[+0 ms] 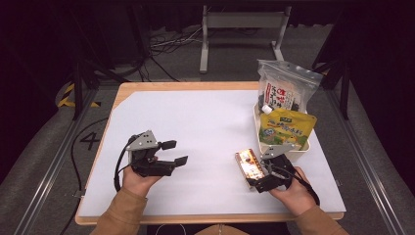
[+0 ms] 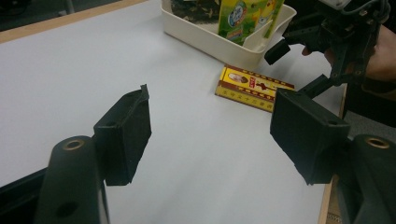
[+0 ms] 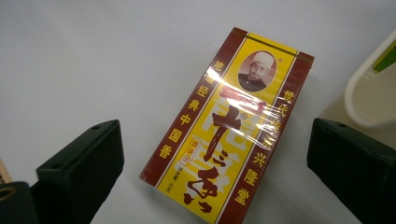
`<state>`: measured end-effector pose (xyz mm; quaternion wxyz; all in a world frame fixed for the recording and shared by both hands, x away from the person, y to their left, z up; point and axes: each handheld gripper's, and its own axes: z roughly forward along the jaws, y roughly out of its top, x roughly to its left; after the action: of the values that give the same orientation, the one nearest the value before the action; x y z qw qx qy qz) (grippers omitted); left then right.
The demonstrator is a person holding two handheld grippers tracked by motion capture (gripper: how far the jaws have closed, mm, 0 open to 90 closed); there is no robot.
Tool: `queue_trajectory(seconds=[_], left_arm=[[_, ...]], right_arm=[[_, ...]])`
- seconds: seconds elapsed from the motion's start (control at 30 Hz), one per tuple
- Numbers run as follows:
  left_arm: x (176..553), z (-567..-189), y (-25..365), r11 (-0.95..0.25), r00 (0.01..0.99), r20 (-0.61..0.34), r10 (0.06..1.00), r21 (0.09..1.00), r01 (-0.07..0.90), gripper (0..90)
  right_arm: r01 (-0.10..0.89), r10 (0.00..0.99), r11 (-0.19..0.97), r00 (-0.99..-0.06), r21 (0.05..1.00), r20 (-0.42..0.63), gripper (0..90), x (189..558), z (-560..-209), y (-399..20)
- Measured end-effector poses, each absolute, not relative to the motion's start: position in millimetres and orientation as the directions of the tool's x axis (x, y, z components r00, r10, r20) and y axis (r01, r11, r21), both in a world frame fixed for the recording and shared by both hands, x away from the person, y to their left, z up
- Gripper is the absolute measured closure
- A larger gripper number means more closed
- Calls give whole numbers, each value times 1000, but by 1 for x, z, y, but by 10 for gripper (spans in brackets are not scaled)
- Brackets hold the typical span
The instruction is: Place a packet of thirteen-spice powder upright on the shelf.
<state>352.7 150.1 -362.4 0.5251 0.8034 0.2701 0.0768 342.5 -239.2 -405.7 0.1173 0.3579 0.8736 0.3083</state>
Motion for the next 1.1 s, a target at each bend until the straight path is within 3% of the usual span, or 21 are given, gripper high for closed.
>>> queue_trajectory(seconds=[1.1], left_arm=[[354, -366, 147, -315, 844, -170, 508, 876, 366, 286]], right_arm=[[596, 714, 622, -698, 508, -56, 21, 350, -434, -219]])
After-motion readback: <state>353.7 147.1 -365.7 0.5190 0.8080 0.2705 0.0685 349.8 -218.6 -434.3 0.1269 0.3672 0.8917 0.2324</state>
